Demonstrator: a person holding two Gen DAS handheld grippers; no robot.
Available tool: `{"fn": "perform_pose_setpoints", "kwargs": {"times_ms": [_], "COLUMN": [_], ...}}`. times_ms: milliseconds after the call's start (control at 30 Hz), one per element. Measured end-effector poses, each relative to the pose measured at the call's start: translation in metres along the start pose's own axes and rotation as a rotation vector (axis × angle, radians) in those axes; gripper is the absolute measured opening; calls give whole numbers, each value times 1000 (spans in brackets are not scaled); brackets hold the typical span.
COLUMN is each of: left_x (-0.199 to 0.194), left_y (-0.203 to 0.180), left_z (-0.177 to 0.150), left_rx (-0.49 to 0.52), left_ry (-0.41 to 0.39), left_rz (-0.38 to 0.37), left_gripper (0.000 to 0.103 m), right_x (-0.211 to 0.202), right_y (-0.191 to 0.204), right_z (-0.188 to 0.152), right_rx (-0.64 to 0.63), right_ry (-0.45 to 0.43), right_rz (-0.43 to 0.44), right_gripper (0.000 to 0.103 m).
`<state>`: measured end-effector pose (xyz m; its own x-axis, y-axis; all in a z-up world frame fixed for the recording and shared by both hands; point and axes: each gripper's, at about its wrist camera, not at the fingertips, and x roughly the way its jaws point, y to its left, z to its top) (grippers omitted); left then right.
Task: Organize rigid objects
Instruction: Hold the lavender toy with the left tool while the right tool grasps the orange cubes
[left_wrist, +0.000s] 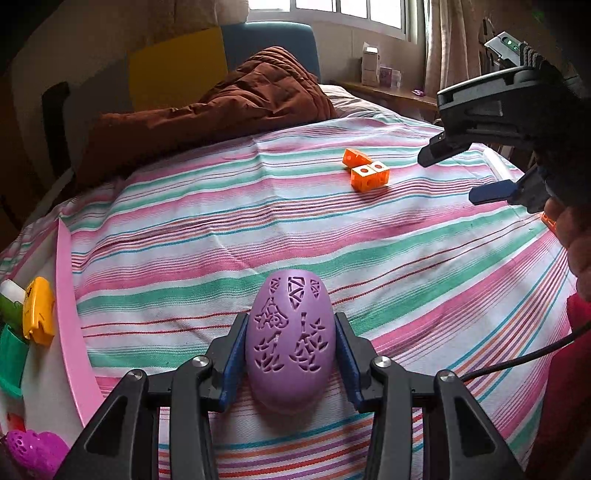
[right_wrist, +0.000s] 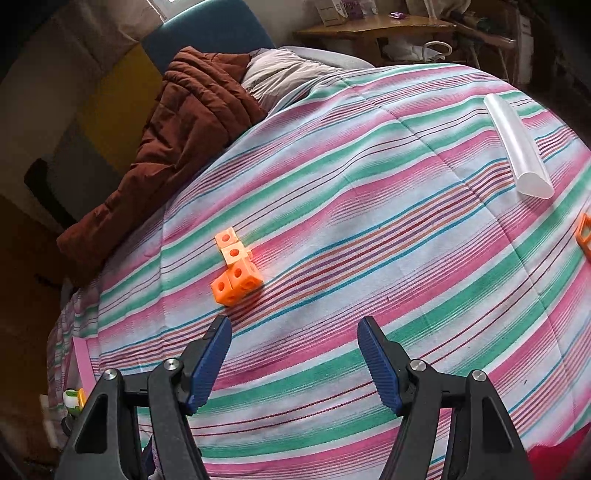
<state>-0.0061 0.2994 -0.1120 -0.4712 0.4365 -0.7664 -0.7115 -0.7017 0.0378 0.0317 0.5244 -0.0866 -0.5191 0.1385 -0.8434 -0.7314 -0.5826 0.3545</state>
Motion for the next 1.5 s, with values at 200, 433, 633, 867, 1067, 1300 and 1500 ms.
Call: {"fn": "perform_pose_setpoints", "kwargs": {"times_ms": [200,433,633,867,1067,1300,1500], "left_x": [-2,-1,0,3,4,3,5], "left_y": [1,1,0,1,1,2,1], "left_z": [-1,0,0,-1,0,-1,0], "left_rx": [-7,-12,-13,-20,-24,-27,-28], "left_ry": [-2,-4,-7,-7,-8,-8,-8], "left_rz": [-9,-15,-14,-23,-27,-29,-30], "left_gripper": [45,45,45,45,45,45,45], "right_x": [5,14,19,24,42,81,66], "right_y": [2,2,0,7,43,76,86], "right_z": [-4,-8,-11,1,27,38,8], "right_rx": [-20,-38,-41,-47,-137,-317,-520], "right_ry": [23,51,74,80,66,101,143], "right_rz": [-11,-50,-64,-30,-23,-146,-144], "right_gripper": [71,71,71,71,71,64,42]}}
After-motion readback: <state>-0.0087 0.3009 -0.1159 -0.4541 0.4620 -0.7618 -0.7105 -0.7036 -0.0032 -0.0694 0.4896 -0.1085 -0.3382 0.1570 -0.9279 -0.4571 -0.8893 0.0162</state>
